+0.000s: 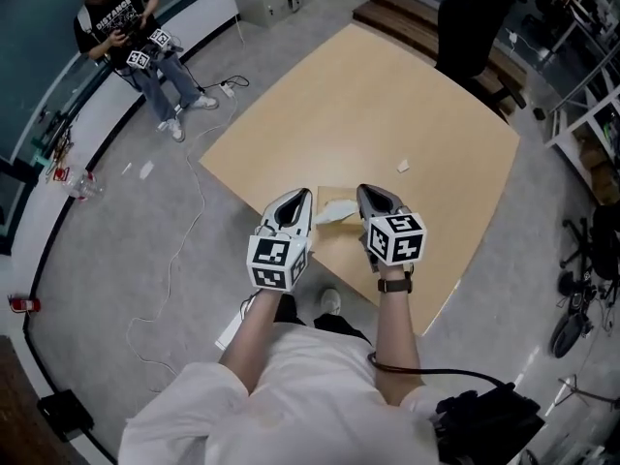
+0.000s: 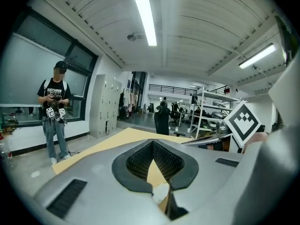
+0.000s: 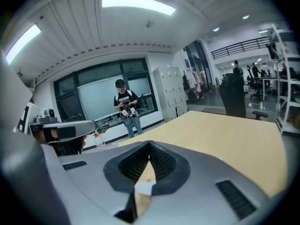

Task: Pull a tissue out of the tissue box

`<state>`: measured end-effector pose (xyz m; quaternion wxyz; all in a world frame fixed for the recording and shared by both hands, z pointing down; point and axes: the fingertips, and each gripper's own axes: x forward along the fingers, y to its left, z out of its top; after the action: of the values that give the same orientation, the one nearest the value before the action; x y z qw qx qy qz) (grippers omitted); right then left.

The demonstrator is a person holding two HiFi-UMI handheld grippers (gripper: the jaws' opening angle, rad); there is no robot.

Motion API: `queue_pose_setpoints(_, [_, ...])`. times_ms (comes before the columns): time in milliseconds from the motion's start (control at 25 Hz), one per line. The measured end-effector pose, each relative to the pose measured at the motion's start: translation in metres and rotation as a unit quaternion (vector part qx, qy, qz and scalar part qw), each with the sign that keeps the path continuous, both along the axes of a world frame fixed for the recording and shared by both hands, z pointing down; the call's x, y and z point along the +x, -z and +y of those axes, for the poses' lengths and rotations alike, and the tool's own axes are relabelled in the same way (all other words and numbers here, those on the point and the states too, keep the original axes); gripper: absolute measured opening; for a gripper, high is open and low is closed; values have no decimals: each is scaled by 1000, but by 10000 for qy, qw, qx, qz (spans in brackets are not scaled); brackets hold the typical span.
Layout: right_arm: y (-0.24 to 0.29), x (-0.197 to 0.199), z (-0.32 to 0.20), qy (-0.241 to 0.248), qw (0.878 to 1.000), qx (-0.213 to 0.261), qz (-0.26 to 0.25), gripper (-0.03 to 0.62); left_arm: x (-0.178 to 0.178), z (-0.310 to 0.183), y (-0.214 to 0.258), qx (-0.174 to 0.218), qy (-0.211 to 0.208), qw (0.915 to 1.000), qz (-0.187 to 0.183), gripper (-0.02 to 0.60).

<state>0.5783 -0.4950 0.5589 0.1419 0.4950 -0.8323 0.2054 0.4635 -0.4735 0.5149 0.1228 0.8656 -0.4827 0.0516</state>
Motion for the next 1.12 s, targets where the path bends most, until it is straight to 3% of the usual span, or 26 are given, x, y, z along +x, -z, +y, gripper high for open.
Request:
queue_pose_setpoints(320, [-64,-14,-8,558,9972,-498,-55,-3,18,-14,-57,-667,-240,9974,-140,2])
queue_pose_setpoints(520, [-105,-21,-1,772,9914,-865,598,7,22,-13,-80,-915,-288,9953,-121,2])
queue_pose_setpoints(800, [-144,-36,8,1153,9782,-1370,1056,216,17,-15,-98,-1141,-194,9933,-20,2])
queue_pose_setpoints(1120, [-180,-49,17,1357,9671,-1627,1409,218,8,-16,-113,-1315,-129,9912,19,2])
